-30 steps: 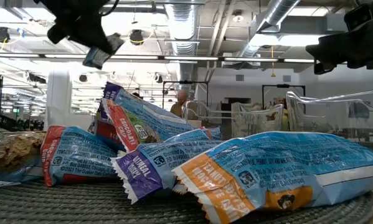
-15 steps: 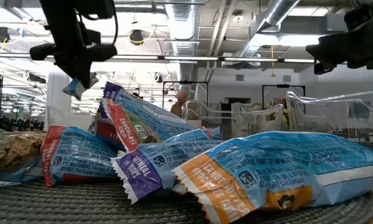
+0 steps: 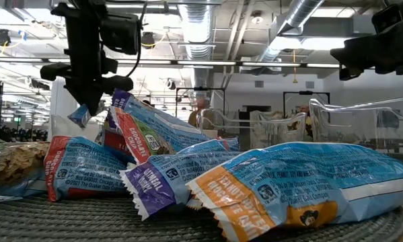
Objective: Pick and place Granola Bars by type
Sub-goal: Put the blue granola bar into the white bin
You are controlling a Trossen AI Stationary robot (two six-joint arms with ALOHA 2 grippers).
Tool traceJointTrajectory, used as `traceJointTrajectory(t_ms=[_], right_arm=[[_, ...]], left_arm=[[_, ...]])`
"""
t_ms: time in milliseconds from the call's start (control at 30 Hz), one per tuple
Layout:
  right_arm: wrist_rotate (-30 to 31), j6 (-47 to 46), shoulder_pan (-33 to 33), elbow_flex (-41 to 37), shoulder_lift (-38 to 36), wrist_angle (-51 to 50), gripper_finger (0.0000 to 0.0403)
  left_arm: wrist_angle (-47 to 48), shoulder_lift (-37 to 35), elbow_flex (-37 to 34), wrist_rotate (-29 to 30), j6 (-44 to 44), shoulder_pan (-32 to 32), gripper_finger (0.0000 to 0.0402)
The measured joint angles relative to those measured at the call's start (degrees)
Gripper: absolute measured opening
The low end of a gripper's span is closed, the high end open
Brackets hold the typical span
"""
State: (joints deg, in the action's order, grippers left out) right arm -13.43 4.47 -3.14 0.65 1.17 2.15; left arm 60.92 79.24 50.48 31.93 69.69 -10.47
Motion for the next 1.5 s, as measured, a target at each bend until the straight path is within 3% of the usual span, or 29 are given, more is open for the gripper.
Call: traceJointTrajectory(t_ms=[400,633,900,1133,1300,1500], right_arm=[[0.0,0.0,0.01,0.0,0.0,0.0,0.0134],[0.0,0.0,0.01,0.0,0.0,0.0,0.0134],[0.0,0.0,-0.02,0.02,0.0,0.0,0.0133],[0.0,0.0,0.01,0.0,0.0,0.0,0.0133],[0.0,-0.01,0.0,0.01,0.0,0.0,0.0134],[0.0,0.0,-0.02,0.0,0.0,0.0,0.0133]], left_arm=[[-0.42,2.21,0.0,-2.75,-0.76,-1.54,0.0136],[-4.34,0.38,0.0,-1.07,-4.64,0.89,0.0162],[-15.36,-6.07,0.0,-0.03,-24.59,13.07,0.0158],[-28.44,-8.13,0.0,-9.02,-44.86,27.67,0.0157],[-36.41,-6.58,0.0,-13.85,-49.25,34.94,0.0157],[-43.94,-0.02,0.91,-18.49,-49.21,39.2,0.0157]])
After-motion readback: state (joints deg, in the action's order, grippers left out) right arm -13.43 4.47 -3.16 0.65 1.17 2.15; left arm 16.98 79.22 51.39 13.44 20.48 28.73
